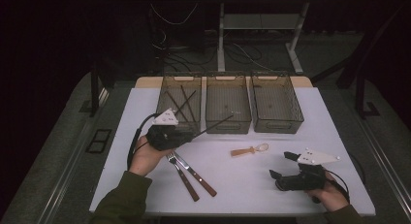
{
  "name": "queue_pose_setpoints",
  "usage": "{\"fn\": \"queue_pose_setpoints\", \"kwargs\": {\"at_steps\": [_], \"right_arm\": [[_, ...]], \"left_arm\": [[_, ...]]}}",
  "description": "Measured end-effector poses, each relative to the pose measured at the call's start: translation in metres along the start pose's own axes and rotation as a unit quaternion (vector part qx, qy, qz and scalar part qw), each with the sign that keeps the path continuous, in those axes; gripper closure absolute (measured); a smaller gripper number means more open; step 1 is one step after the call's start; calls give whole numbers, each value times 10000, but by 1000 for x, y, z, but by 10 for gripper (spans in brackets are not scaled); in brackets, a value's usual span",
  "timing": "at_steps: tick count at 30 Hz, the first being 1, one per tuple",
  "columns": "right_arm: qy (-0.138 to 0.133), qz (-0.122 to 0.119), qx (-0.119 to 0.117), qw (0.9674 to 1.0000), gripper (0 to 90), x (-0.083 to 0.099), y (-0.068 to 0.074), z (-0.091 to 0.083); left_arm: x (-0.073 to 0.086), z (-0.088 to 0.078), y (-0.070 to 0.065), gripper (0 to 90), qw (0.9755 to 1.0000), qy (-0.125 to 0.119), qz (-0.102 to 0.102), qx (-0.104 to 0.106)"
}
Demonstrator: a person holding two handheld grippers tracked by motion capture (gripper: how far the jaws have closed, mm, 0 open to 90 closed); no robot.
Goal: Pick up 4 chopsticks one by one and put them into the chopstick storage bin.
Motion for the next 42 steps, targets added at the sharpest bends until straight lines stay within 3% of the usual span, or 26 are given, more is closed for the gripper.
{"fn": "queue_pose_setpoints", "kwargs": {"at_steps": [8, 21, 33, 37, 39, 42], "right_arm": [[-12, 29, -3, 10000, 135, 0, 0, 0], [5, 63, 11, 10000, 135, 1, -2, 1], [-15, 81, 15, 10000, 135, 1, -2, 1], [-21, 78, 19, 10000, 135, 1, -2, 0], [-18, 80, 13, 10000, 135, 1, -2, 0], [-26, 65, 4, 10000, 135, 1, -2, 0]], "left_arm": [[2, -14, 25, 855, 9987, -146, -295, -400], [-15, -10, 67, 855, 9932, -287, -709, -875], [-39, 1, 97, 855, 9851, -431, -1150, -1205], [-47, 8, 106, 855, 9821, -485, -1226, -1347], [-49, 14, 110, 855, 9821, -468, -1181, -1390], [-50, 22, 116, 855, 9789, -459, -1300, -1505]]}}
Point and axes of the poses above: each handheld gripper's, and its own axes: z roughly forward along the jaws, x roughly out of its underside, y roughly to its left, the point moved 2 cm from there along z, roughly forward along the jaws, and after that the axes turned 12 degrees about -z, right-handed, at the moved point
